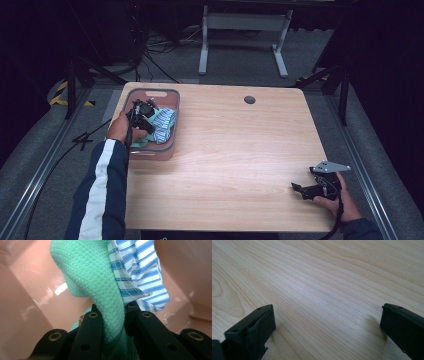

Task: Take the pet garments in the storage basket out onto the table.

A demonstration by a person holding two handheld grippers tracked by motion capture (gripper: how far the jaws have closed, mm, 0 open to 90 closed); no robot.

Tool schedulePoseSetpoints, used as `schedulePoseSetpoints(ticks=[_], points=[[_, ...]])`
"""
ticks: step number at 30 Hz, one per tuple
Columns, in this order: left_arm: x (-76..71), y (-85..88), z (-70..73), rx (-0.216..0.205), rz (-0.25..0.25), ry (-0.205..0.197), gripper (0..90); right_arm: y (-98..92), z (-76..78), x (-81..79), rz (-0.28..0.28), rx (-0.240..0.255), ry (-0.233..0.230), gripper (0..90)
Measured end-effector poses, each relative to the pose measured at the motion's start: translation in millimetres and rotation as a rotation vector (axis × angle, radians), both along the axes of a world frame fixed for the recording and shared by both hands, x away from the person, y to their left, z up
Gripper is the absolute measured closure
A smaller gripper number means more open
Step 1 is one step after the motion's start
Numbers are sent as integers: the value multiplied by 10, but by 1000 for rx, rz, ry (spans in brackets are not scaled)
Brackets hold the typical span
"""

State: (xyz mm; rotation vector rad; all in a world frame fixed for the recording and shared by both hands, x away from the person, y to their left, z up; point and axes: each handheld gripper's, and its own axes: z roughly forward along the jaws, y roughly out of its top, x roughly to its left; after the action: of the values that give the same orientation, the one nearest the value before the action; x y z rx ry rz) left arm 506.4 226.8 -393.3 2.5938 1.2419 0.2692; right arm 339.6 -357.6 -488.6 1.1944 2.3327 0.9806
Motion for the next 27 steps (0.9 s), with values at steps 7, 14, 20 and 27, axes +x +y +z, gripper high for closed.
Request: schedulePoseSetpoints(ticks=[7,14,20,27], points=[[-145,95,195,-68,23,-129,811,1,1,-1,-1,2,1,4],[-282,191,374,-131,41,-246,813,1,1,-1,-1,1,0,4],[-378,272,501,-177,57,-298,813,0,0,-1,0,0,0,4],[-477,263,630,-225,52,-362,813,-1,0,-2,0,-1,0,5]])
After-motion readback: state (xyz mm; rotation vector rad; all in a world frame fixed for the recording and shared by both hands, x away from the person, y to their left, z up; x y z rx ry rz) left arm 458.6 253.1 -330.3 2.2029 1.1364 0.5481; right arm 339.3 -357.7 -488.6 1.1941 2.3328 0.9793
